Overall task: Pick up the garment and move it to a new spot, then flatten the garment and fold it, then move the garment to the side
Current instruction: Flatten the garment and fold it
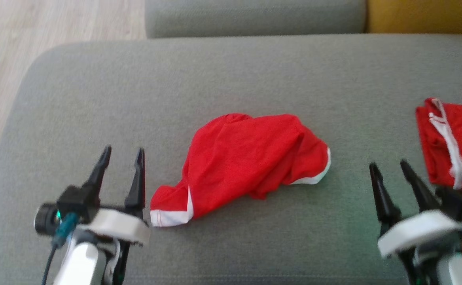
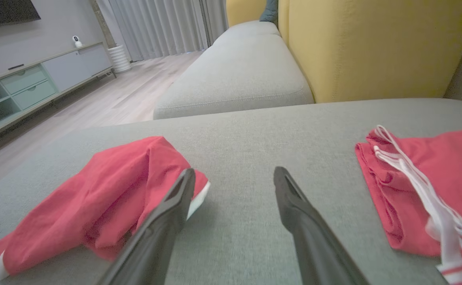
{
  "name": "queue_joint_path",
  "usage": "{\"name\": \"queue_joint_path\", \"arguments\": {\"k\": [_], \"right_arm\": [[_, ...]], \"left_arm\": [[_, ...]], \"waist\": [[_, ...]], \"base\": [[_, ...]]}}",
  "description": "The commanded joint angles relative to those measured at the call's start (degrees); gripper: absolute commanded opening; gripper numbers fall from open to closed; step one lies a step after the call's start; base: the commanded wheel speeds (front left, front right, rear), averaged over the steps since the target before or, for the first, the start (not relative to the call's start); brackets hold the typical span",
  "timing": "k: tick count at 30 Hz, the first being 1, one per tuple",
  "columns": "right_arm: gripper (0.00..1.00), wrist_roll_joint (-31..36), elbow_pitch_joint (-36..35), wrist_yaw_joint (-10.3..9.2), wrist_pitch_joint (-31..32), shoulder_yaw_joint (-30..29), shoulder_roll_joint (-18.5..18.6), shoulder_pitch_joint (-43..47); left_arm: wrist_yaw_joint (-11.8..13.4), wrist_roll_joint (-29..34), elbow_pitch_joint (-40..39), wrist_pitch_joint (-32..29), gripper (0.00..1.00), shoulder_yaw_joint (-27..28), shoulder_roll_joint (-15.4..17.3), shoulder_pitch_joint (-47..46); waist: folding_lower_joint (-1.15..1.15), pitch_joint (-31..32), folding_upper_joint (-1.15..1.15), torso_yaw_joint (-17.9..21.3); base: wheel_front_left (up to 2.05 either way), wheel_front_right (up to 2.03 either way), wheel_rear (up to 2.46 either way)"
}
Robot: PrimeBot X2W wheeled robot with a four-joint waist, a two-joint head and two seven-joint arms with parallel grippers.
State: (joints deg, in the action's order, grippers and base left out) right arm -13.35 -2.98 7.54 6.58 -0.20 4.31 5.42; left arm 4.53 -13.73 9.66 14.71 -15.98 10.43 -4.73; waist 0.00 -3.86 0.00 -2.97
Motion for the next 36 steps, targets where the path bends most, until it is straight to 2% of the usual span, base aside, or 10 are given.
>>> {"name": "queue_joint_path", "arguments": {"k": [1,6,14,23,24,26,27,31,35,36], "right_arm": [[1.00,-1.22,-1.08,-0.05,0.50,2.09,2.43,-5.28],[1.00,-5.44,4.34,-0.05,4.61,8.96,7.74,-14.61],[1.00,-11.72,13.49,-0.05,14.58,23.57,15.76,-31.12],[1.00,-18.29,22.78,-0.05,21.71,32.40,20.30,-38.67],[0.87,-19.36,23.45,-0.05,22.58,33.33,20.69,-38.91],[0.04,-22.01,23.83,-0.05,23.40,34.41,21.07,-39.14],[0.00,-22.95,23.90,-0.05,23.84,34.86,21.40,-39.18],[0.00,-25.26,21.81,-0.05,21.15,35.11,22.39,-39.29],[0.00,-25.20,18.58,-0.05,15.81,33.50,22.92,-38.23],[0.00,-23.59,16.93,-0.05,12.30,31.35,23.04,-36.88]], "left_arm": [[0.13,0.43,-2.27,0.29,1.00,1.90,0.55,-4.04],[-0.46,1.10,-2.71,0.29,1.00,1.55,-0.35,-6.81],[-1.38,2.01,-1.94,0.29,1.00,1.49,-2.22,-9.19],[-2.27,3.03,-1.72,0.29,1.00,2.01,-3.76,-10.92],[-2.33,3.19,-1.69,0.29,1.00,2.13,-3.89,-11.02],[-2.46,3.36,-1.71,0.29,1.00,2.49,-4.15,-11.01],[-2.51,3.47,-1.73,0.29,1.00,2.66,-4.23,-10.95],[-2.70,3.83,-1.83,0.29,1.00,3.46,-4.53,-10.54],[-2.76,4.28,-1.81,0.29,1.00,4.29,-4.67,-9.91],[-2.89,4.51,-1.86,0.29,1.00,4.59,-4.70,-9.74]], "waist": [[0.00,-1.72,0.00,-1.50],[0.00,-4.58,0.00,-3.96],[0.00,-6.91,0.00,-7.02],[0.00,-8.31,0.00,-9.68],[0.00,-8.38,0.00,-9.85],[0.00,-8.44,0.00,-9.99],[0.00,-8.50,0.00,-10.00],[0.00,-8.57,0.00,-9.62],[0.00,-8.10,0.00,-8.48],[0.00,-7.81,0.00,-7.77]], "base": [[0.00,0.00,0.00],[0.00,0.00,0.00],[0.00,0.00,0.00],[0.00,0.00,0.00],[0.00,0.00,0.00],[0.00,0.00,0.00],[0.00,0.00,0.00],[0.00,0.00,0.00],[0.00,0.00,0.00],[0.00,0.00,0.00]]}}
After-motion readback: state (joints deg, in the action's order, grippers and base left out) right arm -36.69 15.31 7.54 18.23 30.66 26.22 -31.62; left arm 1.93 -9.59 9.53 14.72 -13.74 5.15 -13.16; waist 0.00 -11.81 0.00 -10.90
